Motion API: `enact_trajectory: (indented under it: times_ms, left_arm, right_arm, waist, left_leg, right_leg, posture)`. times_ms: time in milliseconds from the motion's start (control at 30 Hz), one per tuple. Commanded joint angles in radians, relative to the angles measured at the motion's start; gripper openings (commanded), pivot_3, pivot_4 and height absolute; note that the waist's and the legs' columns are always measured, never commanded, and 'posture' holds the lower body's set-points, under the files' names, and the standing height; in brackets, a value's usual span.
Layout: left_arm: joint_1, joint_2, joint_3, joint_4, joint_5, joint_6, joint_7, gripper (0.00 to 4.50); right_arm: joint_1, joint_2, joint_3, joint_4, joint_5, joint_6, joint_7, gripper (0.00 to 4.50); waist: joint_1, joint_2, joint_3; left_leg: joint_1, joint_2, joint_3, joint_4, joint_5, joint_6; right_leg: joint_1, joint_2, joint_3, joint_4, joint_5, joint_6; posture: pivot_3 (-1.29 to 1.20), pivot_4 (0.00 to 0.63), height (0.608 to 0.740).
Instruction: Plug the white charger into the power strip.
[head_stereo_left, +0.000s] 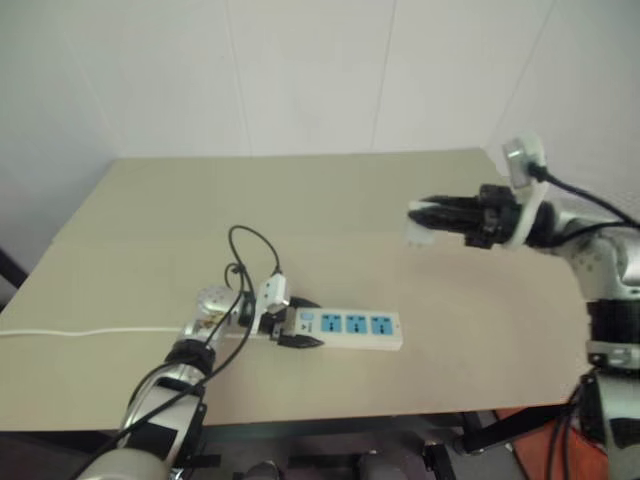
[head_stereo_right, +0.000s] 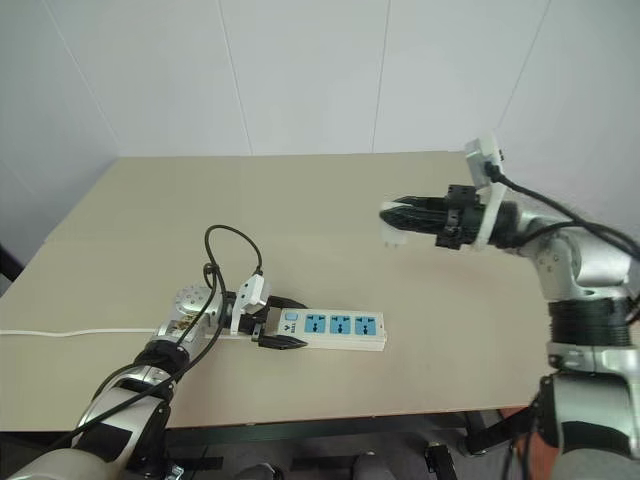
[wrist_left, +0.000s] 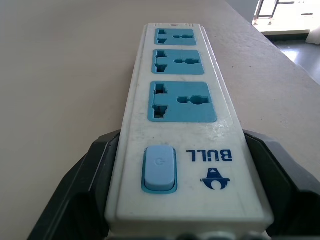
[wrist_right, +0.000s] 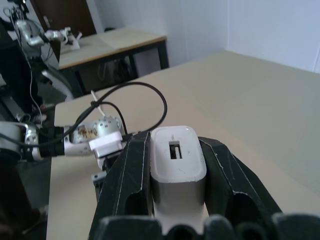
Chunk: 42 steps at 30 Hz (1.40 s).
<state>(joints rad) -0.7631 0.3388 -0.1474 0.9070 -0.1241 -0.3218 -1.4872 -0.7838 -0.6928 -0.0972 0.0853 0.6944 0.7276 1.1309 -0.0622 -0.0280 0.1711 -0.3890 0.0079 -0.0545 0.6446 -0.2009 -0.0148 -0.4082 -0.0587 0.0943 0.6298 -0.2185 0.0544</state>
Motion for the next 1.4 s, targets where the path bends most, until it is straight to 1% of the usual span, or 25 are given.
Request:
enact_trajectory:
  times_ms: [33, 100, 200, 333, 433, 733, 1067, 1400]
  left_arm:
    - [0.013, 0.012, -0.013, -0.009, 0.021, 0.014, 0.003, 3.3]
    - [0.012, 0.014, -0.012, -0.011, 0.02, 0.017, 0.004, 3.3]
    - [0.02, 0.017, -0.012, -0.024, 0.019, 0.025, 0.004, 3.3]
    - [0.032, 0.02, -0.012, -0.039, 0.018, 0.035, 0.004, 3.3]
    - [0.037, 0.021, -0.013, -0.047, 0.018, 0.04, 0.006, 3.3]
    - [0.061, 0.018, -0.016, -0.082, 0.014, 0.061, 0.015, 3.3]
    - [0.071, 0.016, -0.016, -0.099, 0.013, 0.075, 0.024, 3.3]
    - [0.081, 0.02, -0.016, -0.117, 0.011, 0.084, 0.026, 3.3]
  right_arm:
    - [0.044, 0.062, -0.014, -0.092, 0.01, -0.04, -0.057, 1.19]
    - [0.073, 0.108, 0.0, -0.117, -0.003, -0.06, -0.076, 1.19]
    - [0.137, 0.165, 0.07, -0.153, -0.064, -0.136, -0.074, 1.19]
    - [0.186, 0.209, 0.149, -0.155, -0.141, -0.23, -0.059, 1.19]
    - [0.201, 0.226, 0.184, -0.141, -0.18, -0.283, -0.047, 1.19]
    - [0.197, 0.271, 0.226, -0.075, -0.245, -0.379, -0.032, 1.19]
    - [0.211, 0.352, 0.254, 0.018, -0.311, -0.499, -0.044, 1.19]
    - [0.211, 0.366, 0.261, 0.08, -0.339, -0.547, -0.021, 1.19]
  waist:
    - [0.0, 0.0, 0.0]
    - [-0.001, 0.0, 0.0]
    - [-0.001, 0.0, 0.0]
    - [-0.003, 0.0, 0.0]
    - [-0.004, 0.0, 0.0]
    - [-0.005, 0.0, 0.0]
    - [-0.005, 0.0, 0.0]
    - [-0.005, 0.0, 0.0]
  left_leg:
    - [0.0, 0.0, 0.0, 0.0, 0.0, 0.0]
    - [-0.001, 0.0, 0.0, 0.0, 0.0, 0.0]
    - [-0.001, 0.0, 0.0, 0.0, 0.0, 0.0]
    - [-0.001, 0.0, 0.0, 0.0, 0.0, 0.0]
    - [0.0, 0.0, 0.0, 0.0, 0.0, 0.0]
    - [0.0, 0.0, 0.0, 0.0, 0.0, 0.0]
    - [0.0, 0.0, 0.0, 0.0, 0.0, 0.0]
    - [0.0, 0.0, 0.0, 0.0, 0.0, 0.0]
  right_leg:
    - [0.0, 0.0, 0.0, 0.0, 0.0, 0.0]
    - [0.0, 0.0, 0.0, 0.0, 0.0, 0.001]
    - [-0.001, 0.0, 0.0, 0.0, 0.0, 0.001]
    - [-0.001, 0.0, 0.0, 0.0, 0.0, 0.001]
    - [-0.001, 0.001, 0.0, 0.0, 0.0, 0.001]
    - [-0.001, 0.001, 0.0, -0.001, 0.0, 0.001]
    - [0.0, 0.001, 0.0, -0.001, 0.0, 0.001]
    - [0.0, 0.001, 0.0, -0.001, 0.0, 0.001]
  posture:
    - [0.0, 0.15, 0.74]
    - [0.0, 0.15, 0.74]
    - [0.0, 0.15, 0.74]
    - [0.0, 0.15, 0.74]
    - [0.0, 0.15, 0.74]
    - [0.0, 0.15, 0.74]
    - [0.0, 0.15, 0.74]
    - [0.0, 0.15, 0.74]
